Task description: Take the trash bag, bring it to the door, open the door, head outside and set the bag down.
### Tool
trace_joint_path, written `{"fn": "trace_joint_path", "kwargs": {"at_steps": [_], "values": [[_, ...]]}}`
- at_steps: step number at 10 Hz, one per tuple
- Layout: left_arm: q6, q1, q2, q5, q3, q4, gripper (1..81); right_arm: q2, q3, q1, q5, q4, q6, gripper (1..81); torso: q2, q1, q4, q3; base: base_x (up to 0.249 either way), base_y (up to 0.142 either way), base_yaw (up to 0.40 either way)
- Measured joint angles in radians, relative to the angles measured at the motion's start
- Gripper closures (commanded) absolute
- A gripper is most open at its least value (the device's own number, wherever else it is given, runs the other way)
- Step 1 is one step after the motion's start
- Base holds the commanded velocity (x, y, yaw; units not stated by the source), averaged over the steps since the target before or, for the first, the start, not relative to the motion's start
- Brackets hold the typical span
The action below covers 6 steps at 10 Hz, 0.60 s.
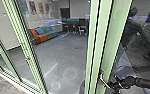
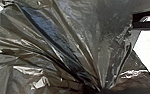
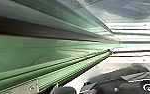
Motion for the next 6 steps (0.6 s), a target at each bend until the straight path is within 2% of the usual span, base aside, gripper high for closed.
{"fn": "trace_joint_path", "kwargs": {"at_steps": [6], "values": [[0.0, 0.0, 0.0, 0.0, 0.0, 0.0, 81.1, -0.056, 0.041, 0.061, -0.041, 0.01, 0.016, 1.0, 0.001, 0.001, 0.0, -0.001, 0.01, 0.0, 0.0]]}}
